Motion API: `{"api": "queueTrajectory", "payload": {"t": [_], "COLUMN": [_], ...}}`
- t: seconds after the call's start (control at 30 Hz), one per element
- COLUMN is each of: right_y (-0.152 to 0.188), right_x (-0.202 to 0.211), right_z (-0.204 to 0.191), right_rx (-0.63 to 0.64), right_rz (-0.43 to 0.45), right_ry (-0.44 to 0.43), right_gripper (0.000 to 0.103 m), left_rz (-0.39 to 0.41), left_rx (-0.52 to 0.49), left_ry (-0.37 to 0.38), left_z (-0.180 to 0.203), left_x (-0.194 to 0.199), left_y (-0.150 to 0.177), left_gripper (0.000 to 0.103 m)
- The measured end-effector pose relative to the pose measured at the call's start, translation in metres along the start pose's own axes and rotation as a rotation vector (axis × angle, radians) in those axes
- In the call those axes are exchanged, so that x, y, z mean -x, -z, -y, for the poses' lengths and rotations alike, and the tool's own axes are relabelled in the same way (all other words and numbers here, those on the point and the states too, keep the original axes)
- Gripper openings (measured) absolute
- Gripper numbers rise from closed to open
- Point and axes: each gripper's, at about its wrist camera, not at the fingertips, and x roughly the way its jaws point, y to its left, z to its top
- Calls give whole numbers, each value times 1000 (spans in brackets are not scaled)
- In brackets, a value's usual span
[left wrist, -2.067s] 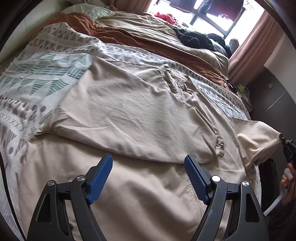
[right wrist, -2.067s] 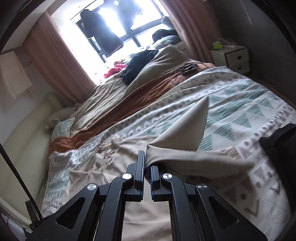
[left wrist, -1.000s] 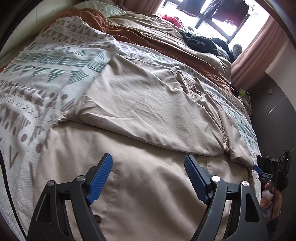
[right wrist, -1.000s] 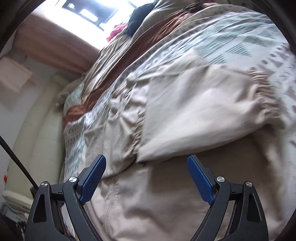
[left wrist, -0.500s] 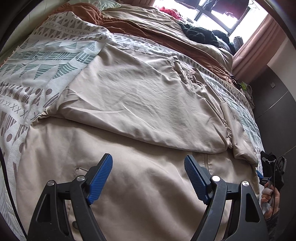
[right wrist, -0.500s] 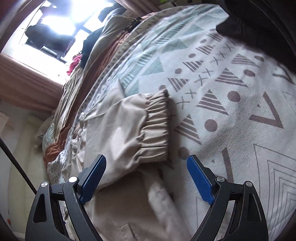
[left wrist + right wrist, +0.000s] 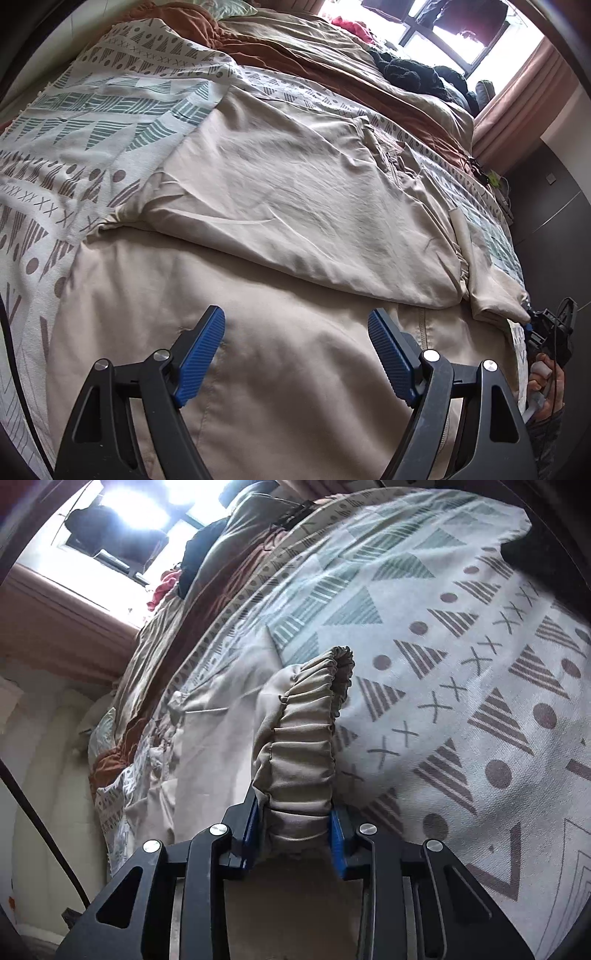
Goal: Fold large clothes
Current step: 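Grasp the second cuff with the right tool and lift it over the jacket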
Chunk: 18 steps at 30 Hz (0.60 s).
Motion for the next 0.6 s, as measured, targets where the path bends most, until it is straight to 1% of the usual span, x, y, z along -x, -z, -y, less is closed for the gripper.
{"api": "queueTrajectory", "payload": {"t": [0.17, 0.27, 0.37, 0.47, 0.6], "right_y": [2, 5, 13, 24, 38], "right_x": [24, 38, 45, 45, 28], "right_z": [-53, -95, -138, -171, -211], "right_rx": [99, 186, 267, 325, 356], "right_rz": [52, 75, 79, 69, 38], "right_ry": [-85, -141, -196, -234, -266], "right_gripper": [28, 28, 28, 28, 28], "left_rz": [31, 47, 59, 76, 101], "left_rx": [16, 38, 62, 85, 109], "left_ry": [7, 9, 15, 14, -1], "left_z": [-11, -24, -39, -55, -81], "left_x": [16, 25, 34, 45, 61], "left_y": [0, 0, -1, -1, -1], "left_gripper": [81, 81, 81, 81, 81]}}
